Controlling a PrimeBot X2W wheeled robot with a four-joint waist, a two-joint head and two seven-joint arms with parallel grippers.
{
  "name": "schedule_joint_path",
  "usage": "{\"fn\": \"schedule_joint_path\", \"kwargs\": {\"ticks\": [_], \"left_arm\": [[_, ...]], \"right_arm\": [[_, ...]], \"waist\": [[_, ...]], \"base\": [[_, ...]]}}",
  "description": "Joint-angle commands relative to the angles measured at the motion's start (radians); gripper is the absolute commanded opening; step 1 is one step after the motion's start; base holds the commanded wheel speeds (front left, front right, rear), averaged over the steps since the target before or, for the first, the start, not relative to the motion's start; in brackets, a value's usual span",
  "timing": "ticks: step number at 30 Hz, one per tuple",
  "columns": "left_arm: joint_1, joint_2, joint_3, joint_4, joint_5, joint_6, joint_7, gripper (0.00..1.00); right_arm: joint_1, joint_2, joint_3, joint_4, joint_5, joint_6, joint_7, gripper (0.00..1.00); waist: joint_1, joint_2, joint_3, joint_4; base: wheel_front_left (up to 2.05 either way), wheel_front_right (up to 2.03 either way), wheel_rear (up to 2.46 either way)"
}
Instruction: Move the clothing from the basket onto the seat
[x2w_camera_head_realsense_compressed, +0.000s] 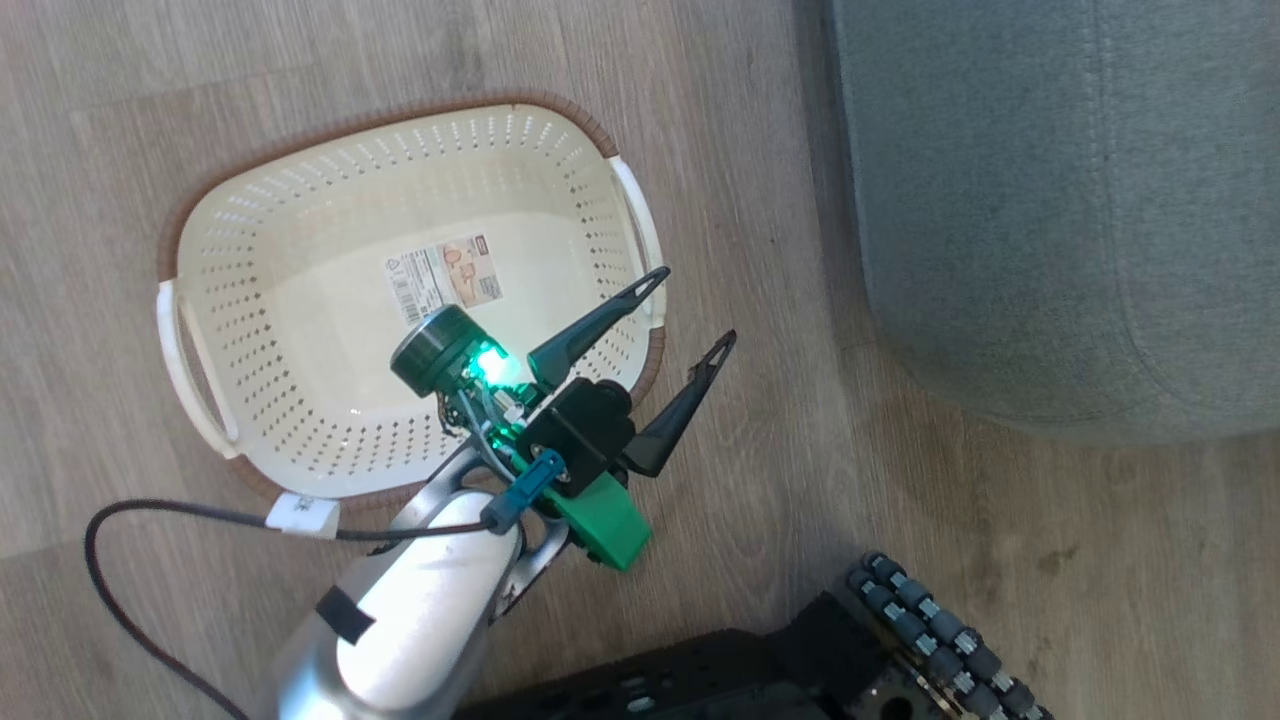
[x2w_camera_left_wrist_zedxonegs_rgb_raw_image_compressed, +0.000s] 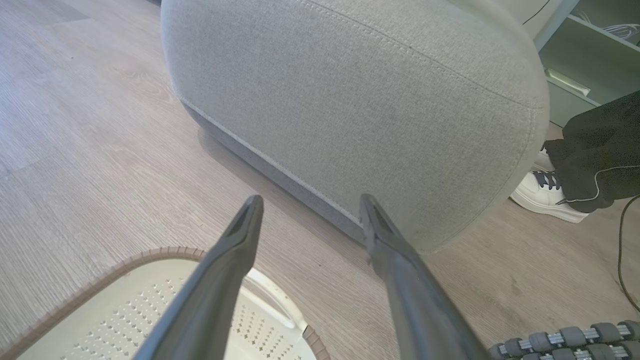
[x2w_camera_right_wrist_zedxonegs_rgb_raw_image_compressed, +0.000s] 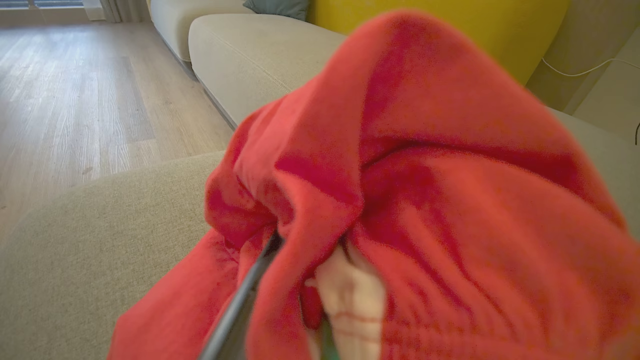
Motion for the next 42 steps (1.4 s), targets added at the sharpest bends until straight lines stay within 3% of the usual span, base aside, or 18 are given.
{"fn": "schedule_joint_path", "kwargs": {"ticks": [1, 17, 27, 34, 42], "left_arm": [[0.017, -0.015, 0.02, -0.021, 0.002, -0.006, -0.005, 1.0], [0.065, -0.061, -0.003, -0.017, -0.037, -0.013, -0.005, 1.0], [0.113, -0.068, -0.019, -0.054, -0.106, 0.014, -0.005, 1.0], [0.157, -0.068, -0.018, -0.079, -0.143, 0.049, -0.005, 1.0], [0.215, -0.068, 0.038, -0.108, -0.149, 0.076, -0.005, 1.0]], "right_arm": [[0.018, -0.015, 0.015, -0.014, -0.024, 0.0, -0.002, 1.0], [0.142, -0.038, 0.117, 0.066, -0.117, 0.0, -0.002, 1.0], [0.269, -0.049, 0.222, 0.021, -0.067, 0.0, -0.002, 1.0], [0.412, -0.048, 0.334, -0.137, 0.044, 0.0, -0.002, 1.0], [0.635, -0.068, 0.415, -0.55, 0.251, 0.0, -0.002, 1.0]], "waist": [[0.0, 0.0, -0.016, -0.002], [0.0, 0.0, -0.24, 0.021], [0.0, 0.0, -0.402, 0.027], [0.0, 0.0, -0.498, 0.047], [0.0, 0.0, -0.593, 0.089]], "base": [[0.0, 0.0, 0.0], [0.0, 0.0, 0.0], [0.0, 0.0, 0.0], [0.0, 0.0, 0.0], [0.0, 0.0, 0.0]]}}
